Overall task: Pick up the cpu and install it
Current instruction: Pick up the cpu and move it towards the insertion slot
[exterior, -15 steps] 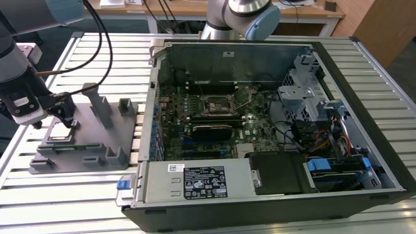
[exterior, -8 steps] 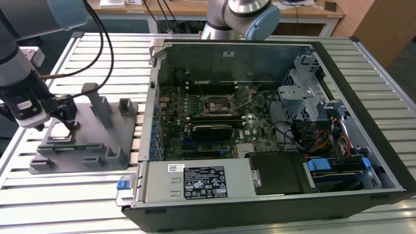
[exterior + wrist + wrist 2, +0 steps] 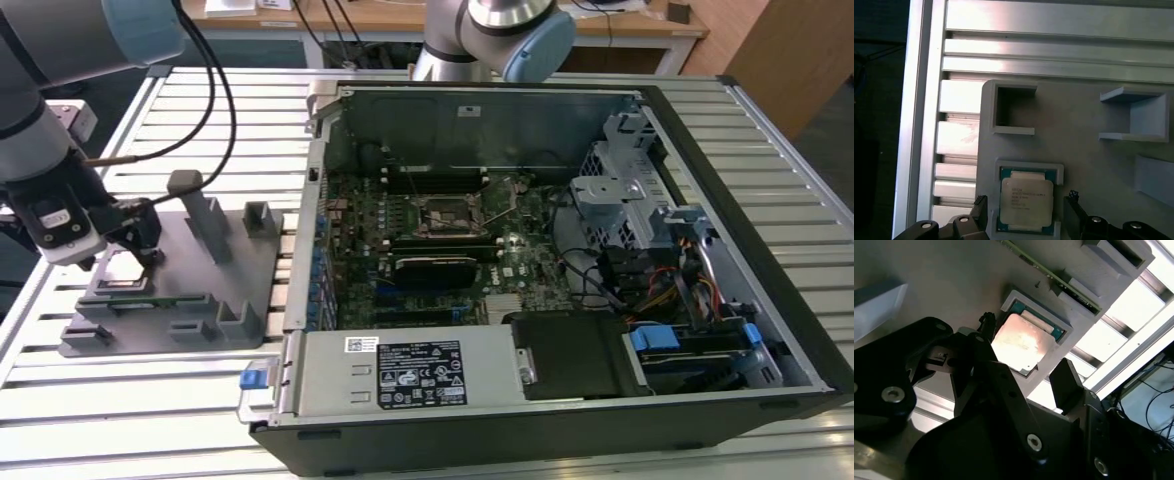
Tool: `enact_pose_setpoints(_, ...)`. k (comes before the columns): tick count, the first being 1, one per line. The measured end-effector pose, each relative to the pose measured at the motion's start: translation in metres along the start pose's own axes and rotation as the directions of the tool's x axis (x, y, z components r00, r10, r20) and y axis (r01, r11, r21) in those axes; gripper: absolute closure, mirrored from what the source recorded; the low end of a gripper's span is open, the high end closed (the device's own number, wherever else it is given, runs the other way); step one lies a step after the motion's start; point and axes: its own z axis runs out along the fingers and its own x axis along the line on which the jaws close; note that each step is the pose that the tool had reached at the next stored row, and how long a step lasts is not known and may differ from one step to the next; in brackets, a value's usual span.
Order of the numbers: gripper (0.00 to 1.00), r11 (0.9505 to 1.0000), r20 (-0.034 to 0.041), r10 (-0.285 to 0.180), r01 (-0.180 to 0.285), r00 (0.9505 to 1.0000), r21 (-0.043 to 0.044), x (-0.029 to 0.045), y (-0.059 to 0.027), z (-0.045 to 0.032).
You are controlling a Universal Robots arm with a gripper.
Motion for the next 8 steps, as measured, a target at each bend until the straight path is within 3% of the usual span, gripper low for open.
enact_pose_setpoints(8, 0.3, 1.0, 0.0004, 0.01, -0.01, 1.0, -0.0003, -0.0007, -0.0001, 0.0056)
